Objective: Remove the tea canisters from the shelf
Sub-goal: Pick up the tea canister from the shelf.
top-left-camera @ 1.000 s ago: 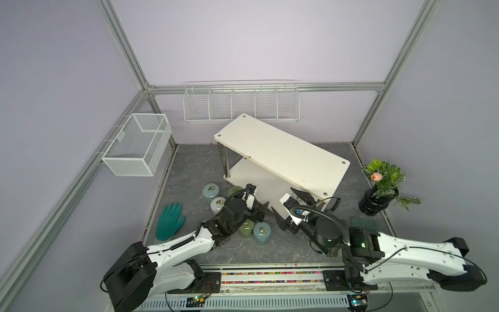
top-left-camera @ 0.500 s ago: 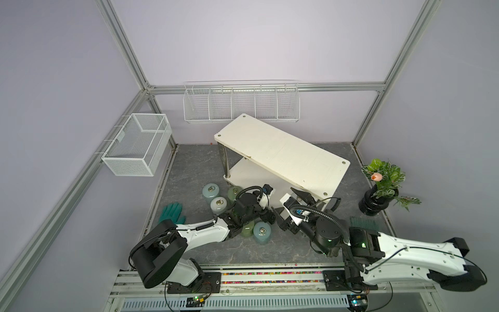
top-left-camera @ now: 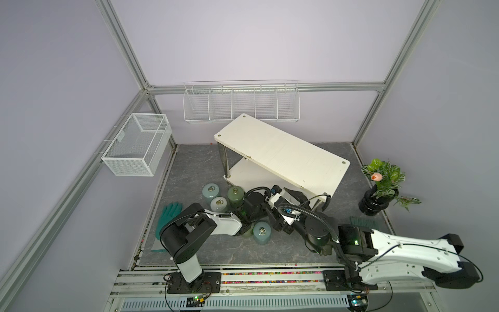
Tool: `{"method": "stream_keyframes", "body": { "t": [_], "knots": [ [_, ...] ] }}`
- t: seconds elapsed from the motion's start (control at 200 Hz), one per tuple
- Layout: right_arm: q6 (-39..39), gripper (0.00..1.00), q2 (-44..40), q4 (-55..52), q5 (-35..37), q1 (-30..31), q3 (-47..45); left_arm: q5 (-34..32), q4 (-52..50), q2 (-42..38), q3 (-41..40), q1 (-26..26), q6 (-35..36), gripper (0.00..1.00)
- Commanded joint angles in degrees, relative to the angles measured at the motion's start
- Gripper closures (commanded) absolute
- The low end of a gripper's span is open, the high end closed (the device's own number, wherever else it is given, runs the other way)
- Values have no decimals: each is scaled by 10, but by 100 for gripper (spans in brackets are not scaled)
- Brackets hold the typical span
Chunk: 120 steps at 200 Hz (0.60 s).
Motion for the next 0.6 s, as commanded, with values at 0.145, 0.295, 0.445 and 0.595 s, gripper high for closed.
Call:
{"method": "stream_keyframes", "body": {
  "t": [0.145,0.295,0.445,0.595],
  "knots": [
    [0,11,11,0,0,3,17,17,33,44,40,-5,32,0],
    [-3,11,10,8,0,3,13,19,34,64,57,-12,33,0],
    [-3,11,11,7,0,3,11,18,45,78,66,-18,33,0],
    [-4,11,12,4,3,2,11,23,64,99,74,-22,30,0]
  ]
}}
